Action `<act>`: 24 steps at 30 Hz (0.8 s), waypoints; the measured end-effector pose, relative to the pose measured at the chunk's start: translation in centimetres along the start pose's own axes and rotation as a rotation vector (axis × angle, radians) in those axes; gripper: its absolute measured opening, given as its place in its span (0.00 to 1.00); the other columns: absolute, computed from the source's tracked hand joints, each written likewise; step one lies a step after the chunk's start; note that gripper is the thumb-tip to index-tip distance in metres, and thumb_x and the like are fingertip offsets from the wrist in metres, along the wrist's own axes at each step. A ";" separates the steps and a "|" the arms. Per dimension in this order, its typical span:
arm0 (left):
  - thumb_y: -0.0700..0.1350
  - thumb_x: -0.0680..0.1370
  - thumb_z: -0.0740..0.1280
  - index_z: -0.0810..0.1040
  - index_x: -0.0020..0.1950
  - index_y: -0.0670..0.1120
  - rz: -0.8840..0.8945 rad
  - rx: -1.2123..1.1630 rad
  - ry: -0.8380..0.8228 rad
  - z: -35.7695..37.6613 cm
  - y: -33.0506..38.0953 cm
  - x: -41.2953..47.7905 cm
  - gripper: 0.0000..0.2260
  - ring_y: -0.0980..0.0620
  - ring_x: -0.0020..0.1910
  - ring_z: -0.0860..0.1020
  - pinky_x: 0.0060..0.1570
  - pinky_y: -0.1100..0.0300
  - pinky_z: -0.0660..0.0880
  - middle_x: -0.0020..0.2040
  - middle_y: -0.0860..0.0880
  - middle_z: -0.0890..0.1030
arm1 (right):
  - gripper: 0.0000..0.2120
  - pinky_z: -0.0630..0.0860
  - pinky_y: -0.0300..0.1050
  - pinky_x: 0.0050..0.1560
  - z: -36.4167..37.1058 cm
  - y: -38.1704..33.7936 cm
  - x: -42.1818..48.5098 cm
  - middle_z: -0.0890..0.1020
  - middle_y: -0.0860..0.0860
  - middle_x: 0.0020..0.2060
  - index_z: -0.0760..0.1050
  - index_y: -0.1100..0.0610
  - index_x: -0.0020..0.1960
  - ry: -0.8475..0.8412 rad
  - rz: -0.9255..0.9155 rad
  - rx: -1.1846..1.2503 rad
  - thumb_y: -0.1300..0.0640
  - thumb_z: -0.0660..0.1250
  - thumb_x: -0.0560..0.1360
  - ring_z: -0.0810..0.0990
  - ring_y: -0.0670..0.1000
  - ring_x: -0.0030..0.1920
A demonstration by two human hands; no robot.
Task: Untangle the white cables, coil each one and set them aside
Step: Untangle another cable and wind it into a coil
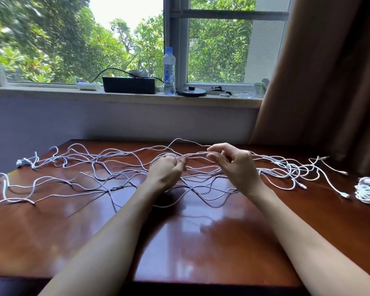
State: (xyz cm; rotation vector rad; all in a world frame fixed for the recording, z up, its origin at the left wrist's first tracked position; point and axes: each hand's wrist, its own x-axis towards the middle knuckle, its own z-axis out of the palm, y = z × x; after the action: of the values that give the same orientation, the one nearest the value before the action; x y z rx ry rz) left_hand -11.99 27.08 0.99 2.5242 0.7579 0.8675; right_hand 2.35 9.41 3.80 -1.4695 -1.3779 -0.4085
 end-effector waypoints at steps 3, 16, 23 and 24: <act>0.64 0.78 0.48 0.85 0.37 0.52 0.004 -0.188 -0.014 -0.1 0.4 0.0 0.30 0.44 0.45 0.78 0.50 0.52 0.71 0.38 0.53 0.77 | 0.11 0.68 0.37 0.35 -0.1 0.3 -0.1 0.73 0.51 0.28 0.82 0.52 0.56 -0.037 0.020 -0.003 0.48 0.72 0.76 0.68 0.45 0.29; 0.57 0.84 0.43 0.74 0.36 0.36 -0.203 -0.921 -0.505 -0.9 1.8 0.3 0.32 0.56 0.20 0.52 0.23 0.63 0.46 0.22 0.52 0.57 | 0.12 0.67 0.32 0.30 -0.4 -0.1 0.0 0.81 0.47 0.32 0.81 0.59 0.47 -0.157 0.423 0.395 0.49 0.70 0.77 0.72 0.39 0.25; 0.57 0.81 0.46 0.77 0.32 0.37 -0.232 -1.109 -0.617 -1.4 2.3 -0.2 0.32 0.56 0.23 0.53 0.25 0.64 0.49 0.23 0.53 0.58 | 0.05 0.73 0.38 0.39 -0.1 1.3 0.3 0.79 0.48 0.36 0.81 0.53 0.53 -0.066 0.434 0.196 0.53 0.70 0.80 0.75 0.44 0.35; 0.56 0.80 0.47 0.77 0.31 0.37 -0.224 -1.152 -0.620 -1.4 2.4 -0.3 0.32 0.56 0.23 0.53 0.25 0.64 0.50 0.23 0.53 0.58 | 0.05 0.73 0.38 0.39 0.0 1.7 0.2 0.78 0.49 0.36 0.81 0.52 0.52 -0.052 0.429 0.150 0.52 0.71 0.79 0.75 0.45 0.35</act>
State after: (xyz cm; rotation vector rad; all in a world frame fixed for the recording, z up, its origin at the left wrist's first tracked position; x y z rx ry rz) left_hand -12.20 25.20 3.05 1.4693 0.1926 0.2407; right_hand 3.90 9.84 3.27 -1.6057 -1.0669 0.0065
